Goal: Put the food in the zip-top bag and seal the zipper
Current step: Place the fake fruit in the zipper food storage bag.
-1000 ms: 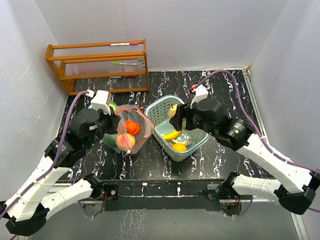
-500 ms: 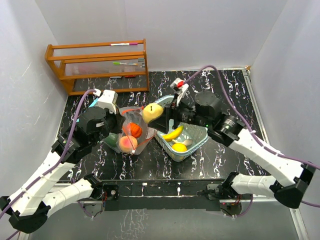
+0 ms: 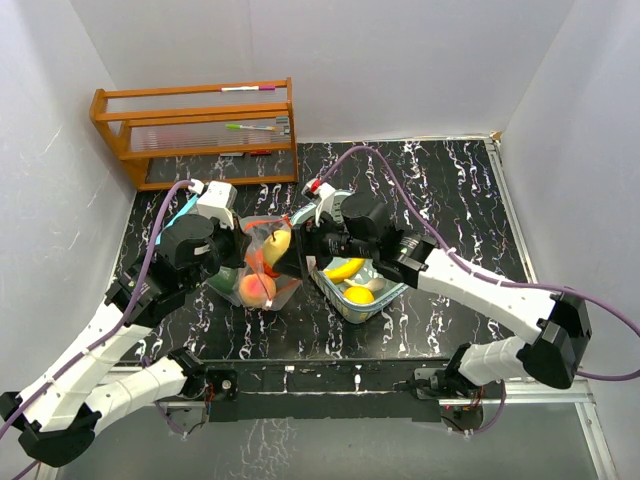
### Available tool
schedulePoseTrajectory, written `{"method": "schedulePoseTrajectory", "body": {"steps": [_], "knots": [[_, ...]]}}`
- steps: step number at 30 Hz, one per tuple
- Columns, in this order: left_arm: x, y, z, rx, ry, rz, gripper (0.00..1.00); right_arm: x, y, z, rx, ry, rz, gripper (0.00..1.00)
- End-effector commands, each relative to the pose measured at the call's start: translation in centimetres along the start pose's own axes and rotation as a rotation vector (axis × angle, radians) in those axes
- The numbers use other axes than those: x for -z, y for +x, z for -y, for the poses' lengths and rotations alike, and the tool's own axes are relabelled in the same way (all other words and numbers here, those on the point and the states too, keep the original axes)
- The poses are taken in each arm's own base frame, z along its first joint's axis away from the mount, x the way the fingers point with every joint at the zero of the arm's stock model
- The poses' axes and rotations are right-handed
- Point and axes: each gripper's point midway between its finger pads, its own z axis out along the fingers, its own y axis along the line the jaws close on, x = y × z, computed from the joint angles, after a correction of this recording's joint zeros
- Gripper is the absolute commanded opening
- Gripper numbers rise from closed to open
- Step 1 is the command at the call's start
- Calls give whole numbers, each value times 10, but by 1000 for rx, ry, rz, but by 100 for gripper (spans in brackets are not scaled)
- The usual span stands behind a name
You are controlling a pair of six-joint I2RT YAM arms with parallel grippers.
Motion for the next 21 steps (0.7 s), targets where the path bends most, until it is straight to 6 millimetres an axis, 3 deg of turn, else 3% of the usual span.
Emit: {"method": "schedulePoseTrajectory", "body": {"steps": [1, 3, 7, 11, 16, 21], "knots": [[3, -10, 0, 9, 8, 42, 0, -2, -33, 4, 8, 76, 105, 87], [4, -10, 0, 10, 7, 42, 0, -6, -32, 12, -4, 124, 96, 98], [6, -10, -1, 12, 5, 46, 0, -6, -33, 23, -15, 194, 96, 99], [7, -9, -3, 7, -1, 43, 0, 2, -42, 11, -1, 170, 122, 98], [6, -10, -2, 9, 1, 43, 0, 37, -58, 7, 16, 251, 192, 99], [8, -11, -2, 7, 3, 43, 0, 82, -41, 40, -26, 490, 183, 99]]}}
